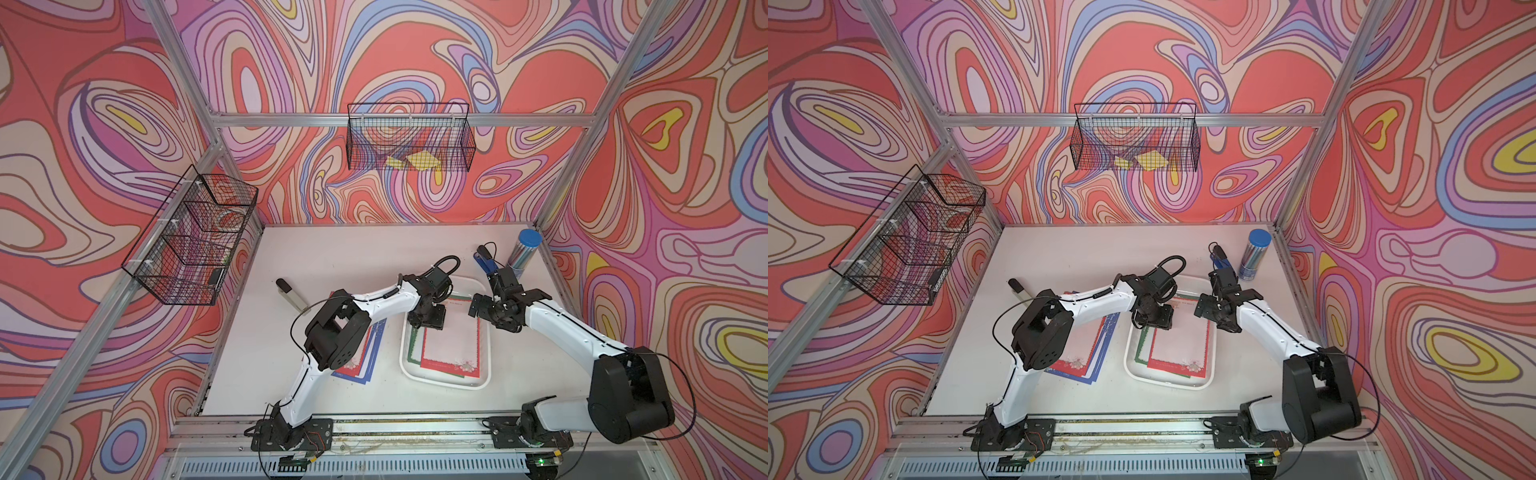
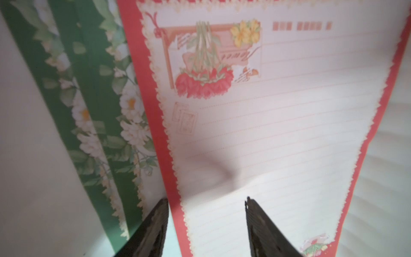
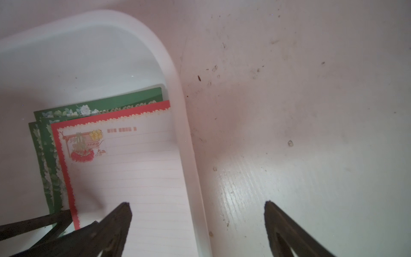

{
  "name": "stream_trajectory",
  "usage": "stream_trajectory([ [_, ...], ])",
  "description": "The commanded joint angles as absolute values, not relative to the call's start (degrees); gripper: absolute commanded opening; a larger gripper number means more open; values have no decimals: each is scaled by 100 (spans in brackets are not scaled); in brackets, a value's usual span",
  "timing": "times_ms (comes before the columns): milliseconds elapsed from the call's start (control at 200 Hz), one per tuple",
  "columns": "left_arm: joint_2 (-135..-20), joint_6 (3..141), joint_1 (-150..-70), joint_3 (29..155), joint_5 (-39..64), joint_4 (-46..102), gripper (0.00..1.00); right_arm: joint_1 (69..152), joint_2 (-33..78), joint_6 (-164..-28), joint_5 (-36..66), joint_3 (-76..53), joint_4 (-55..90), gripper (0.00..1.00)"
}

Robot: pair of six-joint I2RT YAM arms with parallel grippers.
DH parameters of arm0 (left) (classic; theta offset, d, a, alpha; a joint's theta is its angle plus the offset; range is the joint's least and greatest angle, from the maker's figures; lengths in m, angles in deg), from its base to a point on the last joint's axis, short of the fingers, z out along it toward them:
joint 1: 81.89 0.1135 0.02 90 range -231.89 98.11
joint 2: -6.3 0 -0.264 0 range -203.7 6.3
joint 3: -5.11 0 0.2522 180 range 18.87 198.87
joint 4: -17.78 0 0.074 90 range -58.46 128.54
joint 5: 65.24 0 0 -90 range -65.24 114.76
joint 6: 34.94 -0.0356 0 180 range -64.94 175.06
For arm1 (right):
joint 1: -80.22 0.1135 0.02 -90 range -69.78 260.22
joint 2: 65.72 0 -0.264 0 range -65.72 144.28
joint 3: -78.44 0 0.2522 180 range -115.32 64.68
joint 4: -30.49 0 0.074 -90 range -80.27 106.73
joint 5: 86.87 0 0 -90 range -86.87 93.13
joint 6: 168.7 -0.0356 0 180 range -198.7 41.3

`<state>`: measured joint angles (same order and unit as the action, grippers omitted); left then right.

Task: Take out the stationery paper from the storage box
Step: Pick up the stationery paper from the storage box.

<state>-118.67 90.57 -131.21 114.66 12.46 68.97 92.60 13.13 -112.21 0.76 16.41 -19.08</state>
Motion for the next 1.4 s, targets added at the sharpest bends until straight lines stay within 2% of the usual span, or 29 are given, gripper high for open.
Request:
stream_trajectory([
  [0, -12024, 9287, -13137, 11250, 885, 6792, 57, 9165, 1198, -11308, 702, 1853, -1447, 96],
  [451, -11378, 9767, -13078, 10594, 645, 5792, 43, 9103, 1106, -11359, 978, 1899, -1355, 94],
  [726, -11161, 10007, -12968, 10237, 261, 5239, 21, 9100, 1055, -11313, 845, 1831, -1428, 94],
  [941, -10997, 10093, -12961, 10077, 184, 5060, 10, 9103, 1040, -11333, 904, 1826, -1446, 94],
  [1031, -10929, 10085, -12956, 10026, 202, 4963, 0, 9103, 975, -11334, 904, 1782, -1517, 94],
  [1392, -11192, 10393, -12928, 10057, -412, 4518, 0, 9101, 794, -11137, 836, 1489, -1992, 94],
])
